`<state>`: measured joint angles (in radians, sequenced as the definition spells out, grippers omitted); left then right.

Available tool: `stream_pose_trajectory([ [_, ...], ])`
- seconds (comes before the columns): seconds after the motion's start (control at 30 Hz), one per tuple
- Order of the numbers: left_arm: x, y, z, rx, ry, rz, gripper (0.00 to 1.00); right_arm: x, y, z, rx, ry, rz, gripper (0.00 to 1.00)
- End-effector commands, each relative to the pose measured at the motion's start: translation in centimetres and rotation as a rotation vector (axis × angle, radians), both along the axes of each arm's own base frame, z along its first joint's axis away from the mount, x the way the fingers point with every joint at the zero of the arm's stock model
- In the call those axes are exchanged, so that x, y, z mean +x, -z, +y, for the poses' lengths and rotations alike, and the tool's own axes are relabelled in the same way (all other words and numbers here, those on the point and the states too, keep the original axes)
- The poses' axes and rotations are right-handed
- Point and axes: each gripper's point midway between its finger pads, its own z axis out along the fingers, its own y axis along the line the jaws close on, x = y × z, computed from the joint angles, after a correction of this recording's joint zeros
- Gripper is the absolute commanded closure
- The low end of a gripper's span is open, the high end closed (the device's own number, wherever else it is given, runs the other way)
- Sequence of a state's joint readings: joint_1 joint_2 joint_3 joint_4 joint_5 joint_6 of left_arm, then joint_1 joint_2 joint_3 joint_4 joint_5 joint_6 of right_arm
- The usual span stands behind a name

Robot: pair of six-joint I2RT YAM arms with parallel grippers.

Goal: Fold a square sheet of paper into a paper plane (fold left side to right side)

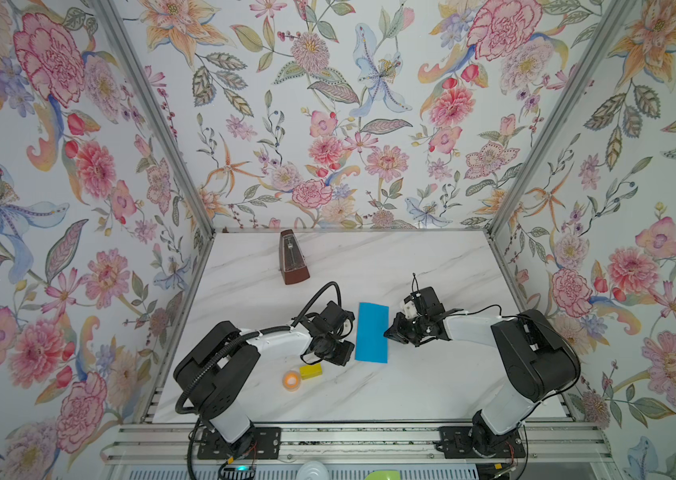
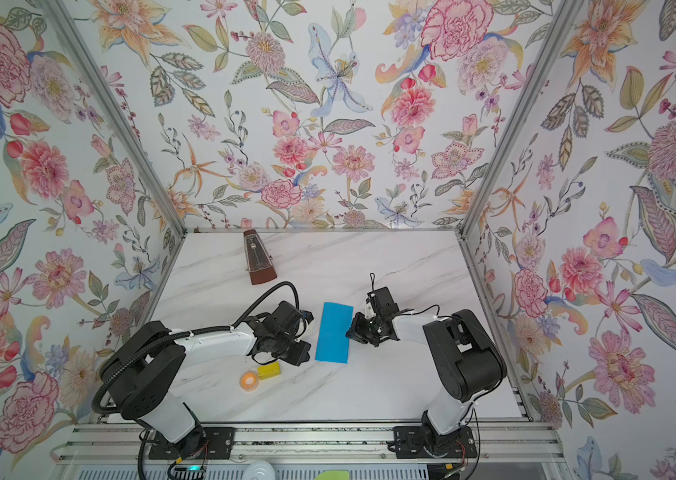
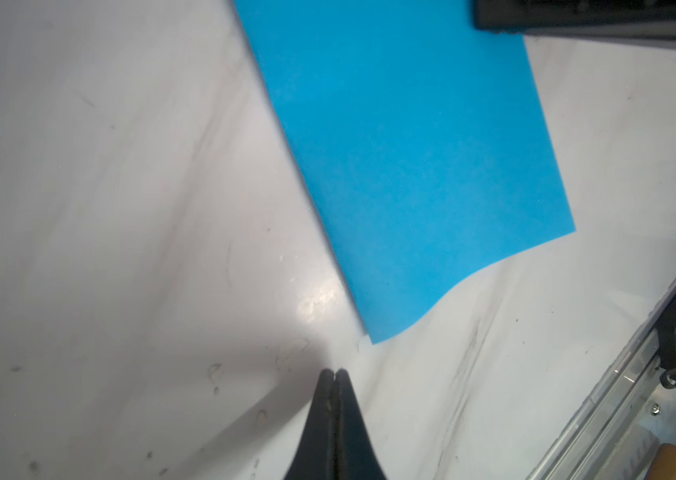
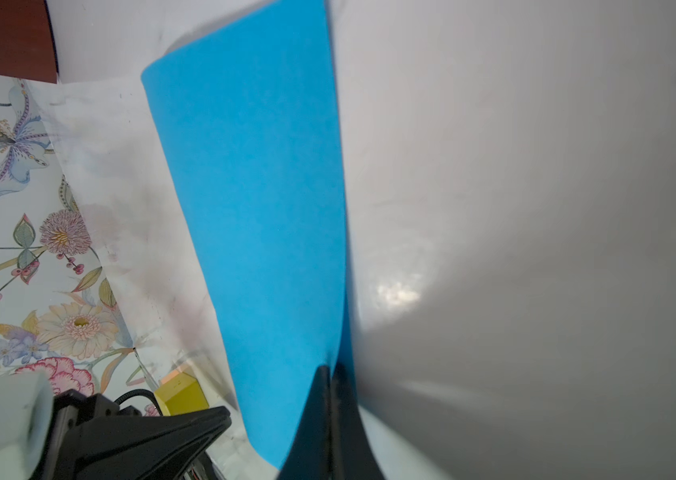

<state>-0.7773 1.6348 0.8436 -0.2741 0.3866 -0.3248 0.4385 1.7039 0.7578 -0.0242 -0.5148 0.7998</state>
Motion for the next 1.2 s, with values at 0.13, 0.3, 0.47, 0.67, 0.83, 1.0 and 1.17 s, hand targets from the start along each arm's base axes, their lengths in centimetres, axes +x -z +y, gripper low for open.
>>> stream_pose_trajectory([
  [0.13,1.0,-4.8,-3.3,-0.003,0.157,-0.264,0.81,-1.9,2.8,1.2,-0.084,-0.006,0.175,0.98],
  [0.3,-0.1,-5.1,-5.6,0.039,0.248,-0.348,0.68,-1.6,3.4,1.8,-0.080,-0.008,0.198,0.99],
  [0.47,0.0,-4.1,-6.6,0.124,0.266,-0.420,0.60,-1.2,3.2,2.1,-0.076,-0.004,0.195,0.99],
  [0.67,0.7,-3.0,-6.7,0.179,0.242,-0.479,0.54,-0.8,2.9,2.4,-0.068,-0.008,0.190,0.99],
  [0.83,1.1,-2.2,-6.7,0.195,0.236,-0.511,0.50,-0.8,2.9,2.3,-0.070,-0.010,0.192,0.99],
  [1.0,1.0,-1.2,-7.3,0.196,0.262,-0.502,0.48,-1.0,3.1,2.2,-0.072,-0.010,0.196,0.99],
  [1.17,0.8,-0.9,-7.2,0.206,0.284,-0.509,0.48,-1.0,3.1,2.1,-0.074,-0.007,0.197,0.99],
])
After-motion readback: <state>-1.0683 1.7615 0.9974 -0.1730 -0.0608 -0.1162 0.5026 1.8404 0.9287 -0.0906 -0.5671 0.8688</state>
